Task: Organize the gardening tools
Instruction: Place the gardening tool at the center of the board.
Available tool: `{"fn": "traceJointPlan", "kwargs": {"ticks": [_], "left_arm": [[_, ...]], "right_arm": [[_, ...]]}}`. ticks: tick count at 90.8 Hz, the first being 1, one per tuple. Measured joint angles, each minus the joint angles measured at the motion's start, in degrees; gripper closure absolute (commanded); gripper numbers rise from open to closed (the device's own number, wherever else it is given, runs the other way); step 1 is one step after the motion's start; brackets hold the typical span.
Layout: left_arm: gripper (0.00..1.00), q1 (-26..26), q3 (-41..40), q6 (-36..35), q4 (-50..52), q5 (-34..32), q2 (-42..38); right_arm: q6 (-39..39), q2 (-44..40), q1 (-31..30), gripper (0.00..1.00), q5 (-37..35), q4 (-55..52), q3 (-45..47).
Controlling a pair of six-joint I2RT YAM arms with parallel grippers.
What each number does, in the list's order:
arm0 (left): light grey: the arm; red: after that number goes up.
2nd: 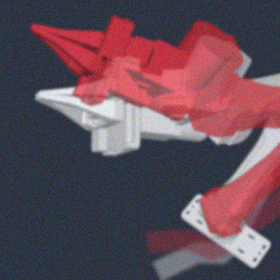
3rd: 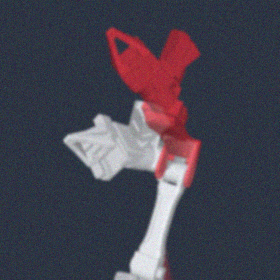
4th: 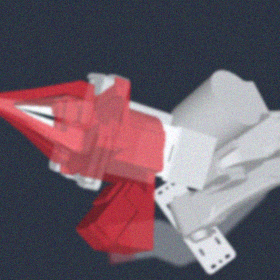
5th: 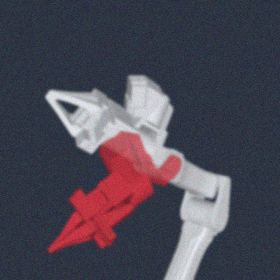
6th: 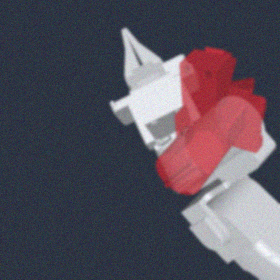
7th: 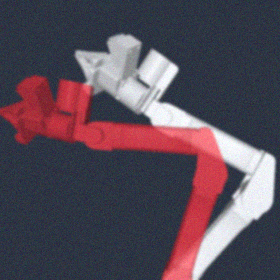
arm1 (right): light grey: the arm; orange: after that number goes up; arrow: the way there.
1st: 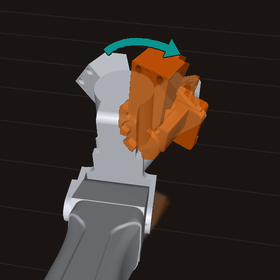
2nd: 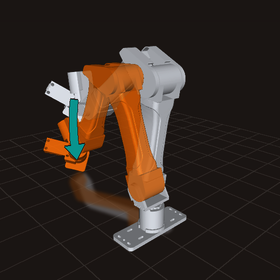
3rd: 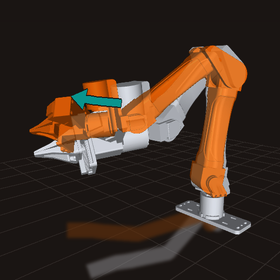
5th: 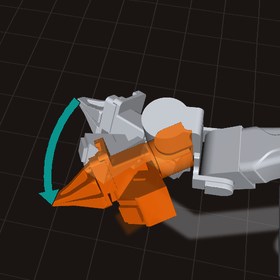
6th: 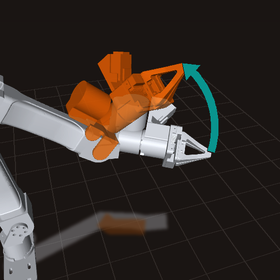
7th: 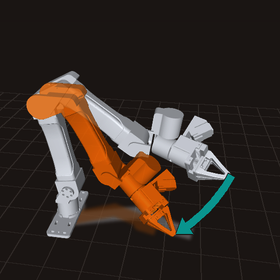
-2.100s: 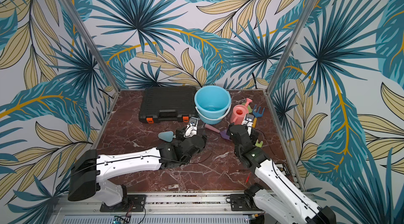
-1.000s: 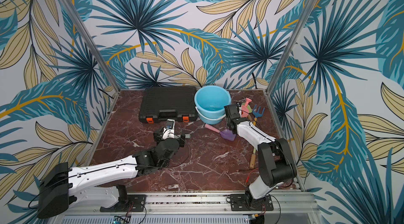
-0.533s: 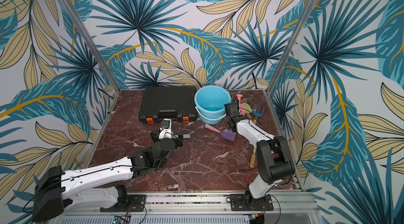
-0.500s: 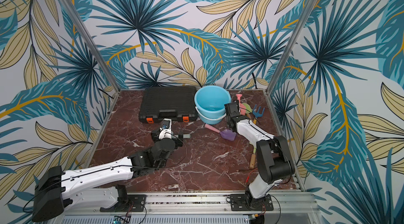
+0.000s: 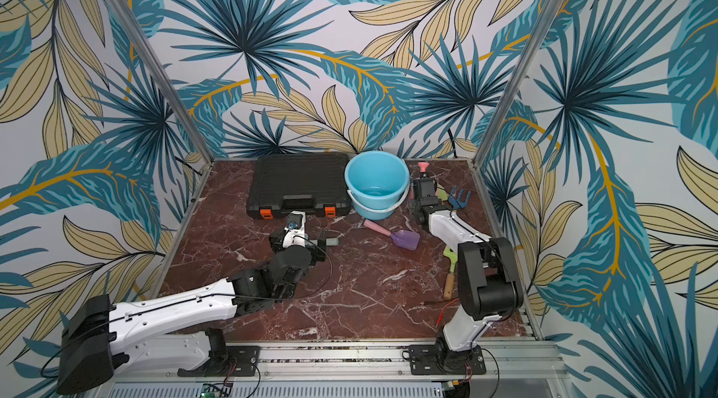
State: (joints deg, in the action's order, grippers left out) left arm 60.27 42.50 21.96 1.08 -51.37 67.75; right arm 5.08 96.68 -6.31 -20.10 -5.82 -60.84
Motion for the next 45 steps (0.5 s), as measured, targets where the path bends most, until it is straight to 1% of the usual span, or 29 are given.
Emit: {"fn": "traceJointPlan", "kwargs": {"ticks": [26, 37, 45], "left_arm": [[0.00, -0.09, 0.00, 0.00, 0.00, 0.20, 0.02], [0.00, -0.11, 0.00, -0.02, 0.00, 0.20, 0.04], [0.00, -0.11, 0.00, -0.02, 0.00, 0.20, 0.07]], "right_arm": [[-0.61, 3.65, 3.08, 0.71, 3.82, -0.20, -0.13], [-0.59, 3.63, 3.48, 0.62, 4.39, -0.15, -0.11], [-0.17, 3.08, 3.48, 0.51, 5.09, -0.22, 0.20]]}}
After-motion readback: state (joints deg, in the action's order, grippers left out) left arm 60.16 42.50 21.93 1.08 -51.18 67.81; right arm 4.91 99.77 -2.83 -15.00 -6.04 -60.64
